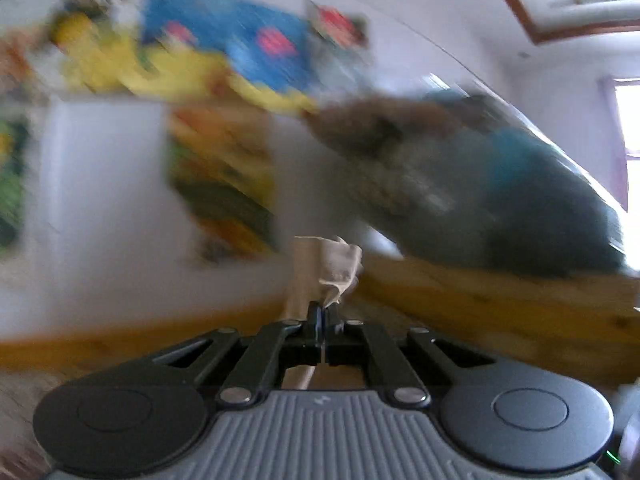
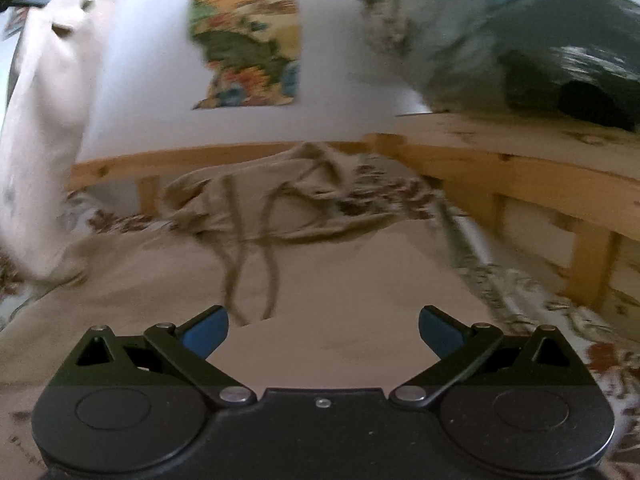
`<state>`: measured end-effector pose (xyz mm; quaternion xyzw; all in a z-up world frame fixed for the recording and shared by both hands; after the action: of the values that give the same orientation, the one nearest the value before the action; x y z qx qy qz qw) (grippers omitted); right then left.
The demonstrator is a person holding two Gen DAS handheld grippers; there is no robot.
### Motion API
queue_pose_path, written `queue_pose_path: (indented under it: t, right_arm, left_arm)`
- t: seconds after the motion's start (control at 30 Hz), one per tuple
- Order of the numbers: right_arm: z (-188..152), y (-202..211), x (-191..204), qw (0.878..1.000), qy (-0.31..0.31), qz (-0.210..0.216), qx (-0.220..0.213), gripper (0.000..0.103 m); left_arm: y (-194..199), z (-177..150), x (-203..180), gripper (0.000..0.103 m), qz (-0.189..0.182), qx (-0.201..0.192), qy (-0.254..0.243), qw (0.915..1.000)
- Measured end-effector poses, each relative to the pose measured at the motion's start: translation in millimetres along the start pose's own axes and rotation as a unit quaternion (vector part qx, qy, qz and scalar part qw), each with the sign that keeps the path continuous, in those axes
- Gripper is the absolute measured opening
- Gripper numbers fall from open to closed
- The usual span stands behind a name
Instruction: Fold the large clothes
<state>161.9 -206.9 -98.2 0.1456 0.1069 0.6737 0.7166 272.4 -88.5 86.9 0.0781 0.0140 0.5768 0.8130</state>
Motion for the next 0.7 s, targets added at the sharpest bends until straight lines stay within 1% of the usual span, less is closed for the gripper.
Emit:
queue_pose_path:
  t: [0.07,0.1,0.13,0.17,0.2,0.23,0.27,0.33,0.43,0.47,0.5,0.57,0.63,0.67,0.7]
  right_arm:
    - [2,-1,-15,1.000,-0.020,-0.023,-0.003,0.101]
    - [3,-2,-22,0.999,-0.028,-0.030,-0.005,0.101]
    - [4,-3,-29,0.999,-0.032,-0.036,-0.006,0.101]
    - [4,-3,-36,0.998,-0.032,-0.044,-0.008,0.101]
    - [4,-3,-42,0.998,-0.031,-0.053,-0.011,0.101]
    - [4,-3,-49,0.998,-0.031,-0.062,-0.012,0.101]
    - [3,-3,-56,0.997,-0.031,-0.071,-0.012,0.101]
    - [3,-2,-70,0.995,-0.046,-0.087,-0.011,0.101]
    - [4,-1,-83,0.993,-0.079,-0.087,-0.013,0.101]
    - [4,0,-83,0.993,-0.085,-0.081,-0.013,0.101]
    - [3,0,-80,0.994,-0.087,-0.072,-0.012,0.101]
    - [0,-1,-70,0.995,-0.090,-0.037,0.000,0.100]
    - [-6,-3,-55,0.995,-0.098,0.006,0.023,0.094]
    - [-11,-6,-45,0.994,-0.098,0.033,0.046,0.091]
    - [-17,-9,-36,0.992,-0.094,0.053,0.067,0.085]
  left_arm:
    - [-15,-33,-23,0.001,-0.039,0.042,0.006,0.9983]
    - [-22,-51,-33,0.003,-0.057,0.067,0.005,0.9961]
    - [-26,-66,-40,0.016,-0.065,0.091,0.006,0.9937]
    - [-28,-84,-46,0.038,-0.077,0.119,0.011,0.9898]
    - [-25,-100,-53,0.049,-0.084,0.142,0.019,0.9862]
    - [-21,-113,-53,0.064,-0.087,0.154,0.028,0.9837]
    - [-14,-123,-54,0.069,-0.090,0.161,0.033,0.9823]
    - [-3,-136,-48,0.071,-0.087,0.178,0.032,0.9796]
    - [14,-150,-22,0.072,-0.041,0.203,0.036,0.9775]
    - [18,-155,-10,0.072,-0.020,0.211,0.038,0.9766]
    - [18,-156,4,0.072,0.009,0.218,0.036,0.9753]
    - [14,-164,38,0.072,0.084,0.237,0.026,0.9676]
    - [8,-169,77,0.072,0.151,0.246,0.025,0.9571]
    - [5,-172,97,0.072,0.183,0.245,0.027,0.9517]
    - [0,-176,116,0.071,0.205,0.244,0.027,0.9475]
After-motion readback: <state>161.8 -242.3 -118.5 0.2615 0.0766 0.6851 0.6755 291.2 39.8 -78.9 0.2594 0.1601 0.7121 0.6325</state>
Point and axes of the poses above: each gripper's, at about its wrist camera, not at the fingertips, and y roughly against the way its jaws point, x to its left, z to its top, the point moved 6 cm from there along -y, roughly the way its jaws point, and after that the axes turned 1 degree about -x, right-handed, at the moved point
